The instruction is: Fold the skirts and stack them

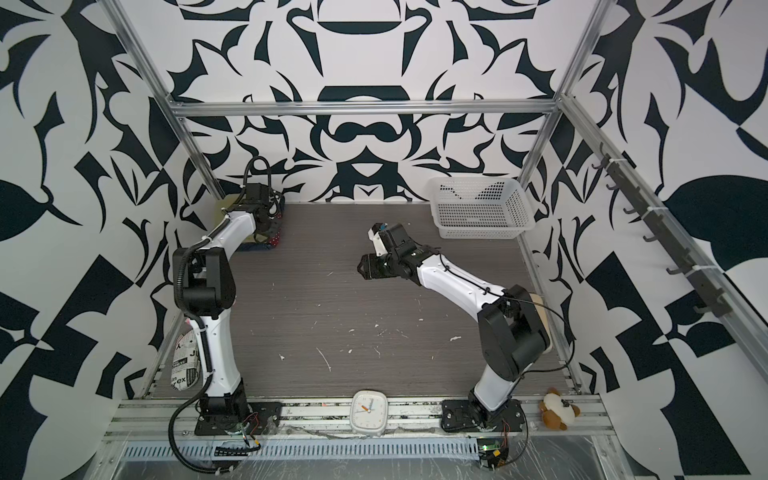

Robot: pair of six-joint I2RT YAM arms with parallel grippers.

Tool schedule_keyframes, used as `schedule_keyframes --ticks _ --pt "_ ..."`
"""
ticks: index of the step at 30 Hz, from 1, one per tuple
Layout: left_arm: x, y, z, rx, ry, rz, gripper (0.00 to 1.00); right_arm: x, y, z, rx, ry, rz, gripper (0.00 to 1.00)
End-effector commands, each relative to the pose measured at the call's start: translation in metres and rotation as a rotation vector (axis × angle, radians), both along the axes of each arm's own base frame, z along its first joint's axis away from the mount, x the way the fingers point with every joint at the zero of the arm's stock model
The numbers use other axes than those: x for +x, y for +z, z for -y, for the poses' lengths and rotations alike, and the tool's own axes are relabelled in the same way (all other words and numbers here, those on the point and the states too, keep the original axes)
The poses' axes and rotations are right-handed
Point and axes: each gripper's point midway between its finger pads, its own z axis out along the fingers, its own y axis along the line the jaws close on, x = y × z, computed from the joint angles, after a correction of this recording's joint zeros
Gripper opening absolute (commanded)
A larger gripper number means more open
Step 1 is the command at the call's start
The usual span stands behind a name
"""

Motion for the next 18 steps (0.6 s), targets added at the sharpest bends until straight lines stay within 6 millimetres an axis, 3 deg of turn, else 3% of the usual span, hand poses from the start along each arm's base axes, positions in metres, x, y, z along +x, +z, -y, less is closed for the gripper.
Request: schedule_keyframes --ticks 1,5,8,10,12,18 --pt "0.002 0.054 0.0 -0.063 0.031 0.129 0.91 0.001 0.024 0.0 0.026 0.004 0.055 0.57" --pt "0.008 0.106 0.01 -0.182 -0.004 0.248 0.88 0.001 0.024 -0.001 0.026 0.005 0.059 0.57" --pt "0.017 0.126 -0.003 -0.364 0.025 0.312 0.69 0.002 0.025 -0.003 0.04 0.008 0.064 0.57" --pt "0.028 0.116 -0.026 -0.458 0.078 0.314 0.54 0.003 0.026 -0.005 0.055 0.015 0.069 0.57" --pt "0.036 0.101 -0.039 -0.507 0.109 0.277 0.45 0.002 0.026 -0.007 0.061 0.021 0.068 0.57" --pt "0.045 0.042 -0.053 -0.609 0.181 0.205 0.47 0.001 0.03 -0.008 0.066 0.039 0.09 0.58"
